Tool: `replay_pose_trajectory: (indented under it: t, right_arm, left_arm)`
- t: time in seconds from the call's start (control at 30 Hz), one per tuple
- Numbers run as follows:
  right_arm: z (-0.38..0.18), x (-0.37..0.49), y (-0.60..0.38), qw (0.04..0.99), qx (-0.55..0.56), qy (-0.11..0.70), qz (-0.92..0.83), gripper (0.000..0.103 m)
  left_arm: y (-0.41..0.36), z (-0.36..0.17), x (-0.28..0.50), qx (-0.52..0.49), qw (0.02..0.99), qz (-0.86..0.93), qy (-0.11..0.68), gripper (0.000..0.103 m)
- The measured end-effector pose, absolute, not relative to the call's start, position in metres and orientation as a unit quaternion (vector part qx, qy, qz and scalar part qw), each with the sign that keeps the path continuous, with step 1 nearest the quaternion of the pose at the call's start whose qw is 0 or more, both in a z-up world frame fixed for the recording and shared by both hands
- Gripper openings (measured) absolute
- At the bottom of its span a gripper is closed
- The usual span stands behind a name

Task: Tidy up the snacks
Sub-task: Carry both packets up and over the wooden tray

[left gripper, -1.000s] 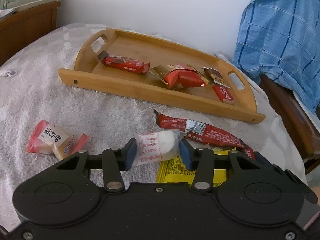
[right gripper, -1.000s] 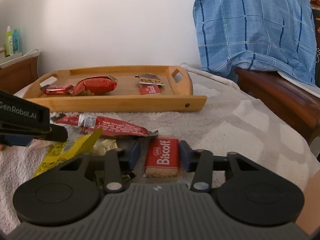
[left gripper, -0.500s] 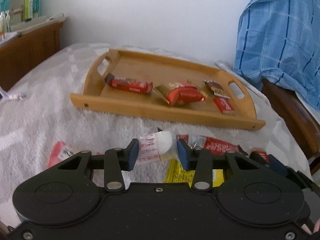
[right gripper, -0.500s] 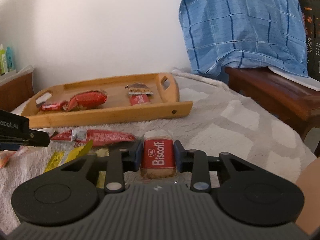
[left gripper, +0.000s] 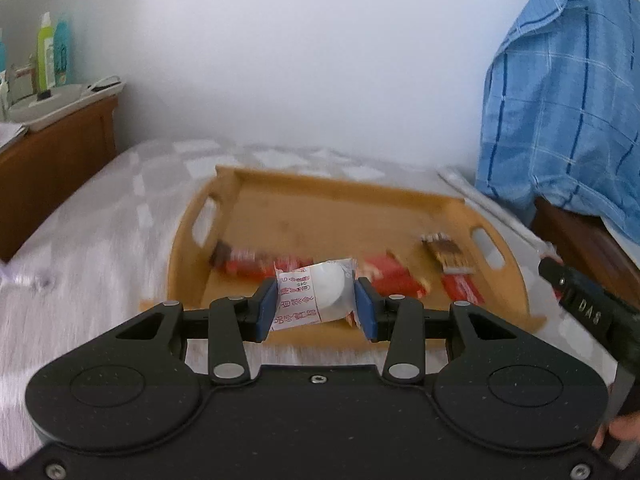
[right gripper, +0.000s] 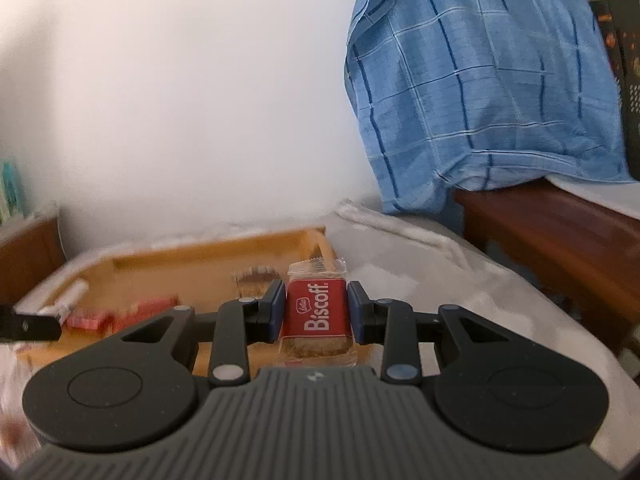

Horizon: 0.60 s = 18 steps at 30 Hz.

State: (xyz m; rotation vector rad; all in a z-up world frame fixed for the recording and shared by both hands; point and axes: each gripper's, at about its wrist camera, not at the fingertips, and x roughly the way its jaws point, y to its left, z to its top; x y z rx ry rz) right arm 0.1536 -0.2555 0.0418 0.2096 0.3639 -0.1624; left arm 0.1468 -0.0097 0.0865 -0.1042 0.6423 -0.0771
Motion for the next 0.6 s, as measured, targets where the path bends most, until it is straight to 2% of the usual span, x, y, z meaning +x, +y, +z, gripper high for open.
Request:
replay_pose_trajectory:
  t: [0.27,0.6]
  right_arm:
    - [0.041,0.228,-0.268,0.974,0.122,0.19,-0.031,0.037]
    - [0.024,0.304,-0.252,0.97,0.089,0.225,-0.002,0.037]
  left_arm:
    - [-0.013,0.086,0.212,-0.036,0.947,-0.028,0.319,0.04]
    - [-0.029,0.06,0.279,-0.025,0.94,-0.011,0.34,0.04]
